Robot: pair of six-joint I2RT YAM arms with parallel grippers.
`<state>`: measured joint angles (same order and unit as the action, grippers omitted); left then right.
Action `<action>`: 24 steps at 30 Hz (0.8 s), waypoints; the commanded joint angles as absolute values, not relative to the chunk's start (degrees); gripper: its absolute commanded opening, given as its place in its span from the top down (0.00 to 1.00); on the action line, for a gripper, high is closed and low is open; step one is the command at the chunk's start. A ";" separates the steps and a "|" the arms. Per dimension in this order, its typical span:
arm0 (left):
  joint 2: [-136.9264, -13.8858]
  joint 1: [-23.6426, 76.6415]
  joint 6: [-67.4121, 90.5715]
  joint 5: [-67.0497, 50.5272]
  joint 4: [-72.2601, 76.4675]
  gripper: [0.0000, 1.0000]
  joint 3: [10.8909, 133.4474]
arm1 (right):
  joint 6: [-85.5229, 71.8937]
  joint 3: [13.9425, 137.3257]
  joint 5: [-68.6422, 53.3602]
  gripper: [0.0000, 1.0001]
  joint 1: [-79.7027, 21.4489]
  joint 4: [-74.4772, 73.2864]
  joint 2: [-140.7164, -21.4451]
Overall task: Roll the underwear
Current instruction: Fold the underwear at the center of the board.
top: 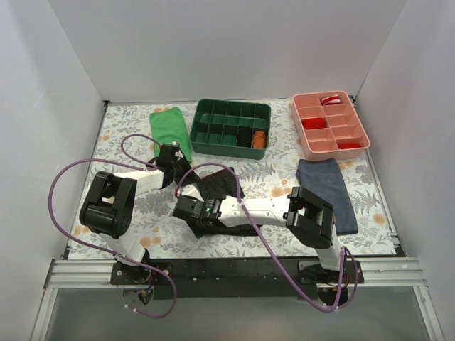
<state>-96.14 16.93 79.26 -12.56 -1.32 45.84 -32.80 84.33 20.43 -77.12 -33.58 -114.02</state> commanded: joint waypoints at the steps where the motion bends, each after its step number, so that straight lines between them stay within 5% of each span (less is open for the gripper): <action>1: -96.50 16.70 78.49 -13.09 -2.90 0.99 47.11 | -33.31 86.66 21.18 0.46 -77.61 -33.49 -113.99; 16: -96.42 16.70 78.40 -13.36 -3.34 0.99 47.29 | -33.31 86.40 19.95 0.45 -77.52 -33.57 -117.95; 24: -96.33 16.79 78.40 -13.71 -3.34 1.00 47.20 | -33.92 86.22 21.36 0.56 -77.43 -34.80 -118.48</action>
<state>-96.16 16.93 79.26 -12.95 -1.74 45.98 -32.86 84.95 19.75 -77.28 -33.34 -116.75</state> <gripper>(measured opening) 0.089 0.465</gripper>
